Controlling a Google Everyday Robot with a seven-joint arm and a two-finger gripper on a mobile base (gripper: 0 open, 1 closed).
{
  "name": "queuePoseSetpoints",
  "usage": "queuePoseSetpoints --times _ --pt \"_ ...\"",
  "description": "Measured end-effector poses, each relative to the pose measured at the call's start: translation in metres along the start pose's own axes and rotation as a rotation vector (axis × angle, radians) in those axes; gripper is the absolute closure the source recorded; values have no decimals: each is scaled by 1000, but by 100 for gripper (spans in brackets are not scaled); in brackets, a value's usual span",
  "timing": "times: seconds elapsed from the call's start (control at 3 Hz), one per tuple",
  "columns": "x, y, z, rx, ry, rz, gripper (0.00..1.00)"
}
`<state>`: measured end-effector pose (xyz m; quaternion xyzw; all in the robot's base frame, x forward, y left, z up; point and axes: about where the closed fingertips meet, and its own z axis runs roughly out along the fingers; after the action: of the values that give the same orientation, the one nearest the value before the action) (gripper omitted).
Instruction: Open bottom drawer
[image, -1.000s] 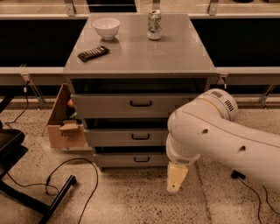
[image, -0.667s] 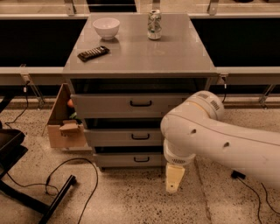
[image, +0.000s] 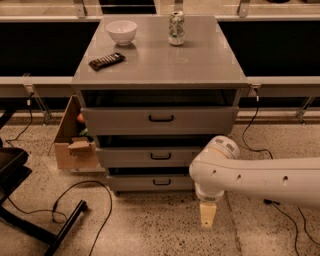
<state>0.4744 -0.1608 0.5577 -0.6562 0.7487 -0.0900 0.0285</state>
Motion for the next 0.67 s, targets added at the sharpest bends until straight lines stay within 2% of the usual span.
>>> queuePoseSetpoints --times 0.33,0.67 --pt "18 -14 67 5 -34 -1 0" --pt "11 -32 146 -5 -116 -35 0"
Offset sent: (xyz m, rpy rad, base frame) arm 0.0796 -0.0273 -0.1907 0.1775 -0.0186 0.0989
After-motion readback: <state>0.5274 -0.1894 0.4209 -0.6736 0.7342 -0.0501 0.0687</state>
